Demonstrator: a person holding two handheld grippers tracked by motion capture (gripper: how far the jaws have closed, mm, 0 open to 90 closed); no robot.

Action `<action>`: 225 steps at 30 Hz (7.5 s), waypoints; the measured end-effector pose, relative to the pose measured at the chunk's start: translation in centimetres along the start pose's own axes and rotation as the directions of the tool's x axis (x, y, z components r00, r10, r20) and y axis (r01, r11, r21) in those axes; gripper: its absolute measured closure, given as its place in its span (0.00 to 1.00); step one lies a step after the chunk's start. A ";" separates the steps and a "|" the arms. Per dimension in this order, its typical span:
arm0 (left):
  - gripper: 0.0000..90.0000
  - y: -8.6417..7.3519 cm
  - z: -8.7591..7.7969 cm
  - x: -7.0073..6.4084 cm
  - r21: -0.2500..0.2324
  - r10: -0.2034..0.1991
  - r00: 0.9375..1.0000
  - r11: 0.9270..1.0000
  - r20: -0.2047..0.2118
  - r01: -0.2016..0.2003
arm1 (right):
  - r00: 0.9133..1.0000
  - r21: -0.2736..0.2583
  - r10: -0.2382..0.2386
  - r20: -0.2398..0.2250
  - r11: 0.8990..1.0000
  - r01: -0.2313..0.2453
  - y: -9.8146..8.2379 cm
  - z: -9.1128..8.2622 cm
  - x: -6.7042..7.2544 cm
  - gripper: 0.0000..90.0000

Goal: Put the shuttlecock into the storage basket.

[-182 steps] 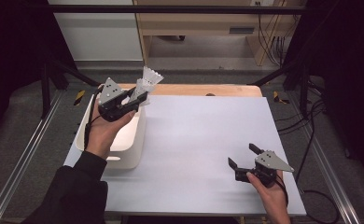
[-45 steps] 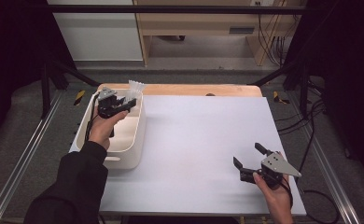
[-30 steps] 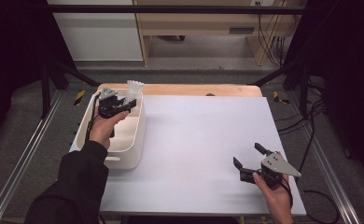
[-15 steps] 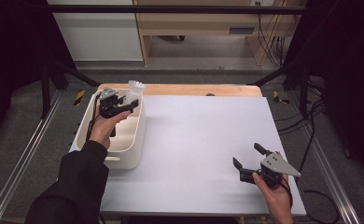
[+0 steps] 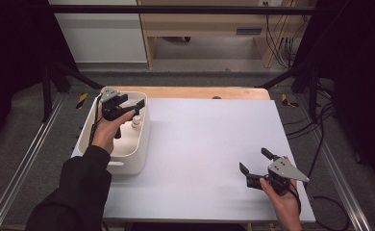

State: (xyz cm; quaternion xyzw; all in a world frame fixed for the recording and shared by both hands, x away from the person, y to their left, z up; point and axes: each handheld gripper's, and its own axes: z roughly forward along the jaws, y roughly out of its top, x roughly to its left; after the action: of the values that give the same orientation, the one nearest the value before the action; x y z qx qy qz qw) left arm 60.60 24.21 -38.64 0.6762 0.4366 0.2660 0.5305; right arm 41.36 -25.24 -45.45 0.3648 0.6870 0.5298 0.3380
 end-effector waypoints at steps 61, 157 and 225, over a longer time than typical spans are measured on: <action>0.05 2.1 -3.6 -2.1 -0.174 -0.001 0.997 0.985 0.073 0.014 | 1.000 -0.004 -0.004 -0.019 1.000 0.004 0.1 0.1 0.4 0.06; 0.03 -1.6 -4.7 -17.1 -0.154 0.171 0.910 0.981 0.378 -0.120 | 0.999 -0.003 0.000 -0.034 1.000 0.000 -0.2 -0.3 0.5 0.03; 0.04 -12.2 -16.7 -13.8 -0.215 0.192 0.915 0.969 0.355 -0.119 | 0.999 0.026 -0.016 -0.044 1.000 0.018 -0.4 0.1 1.1 0.03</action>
State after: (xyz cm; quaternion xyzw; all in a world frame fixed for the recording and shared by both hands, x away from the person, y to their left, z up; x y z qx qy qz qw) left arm 36.50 20.93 -43.87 0.6936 0.2453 0.2145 0.6425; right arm 40.81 -24.30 -45.96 0.3515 0.7042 0.5258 0.3225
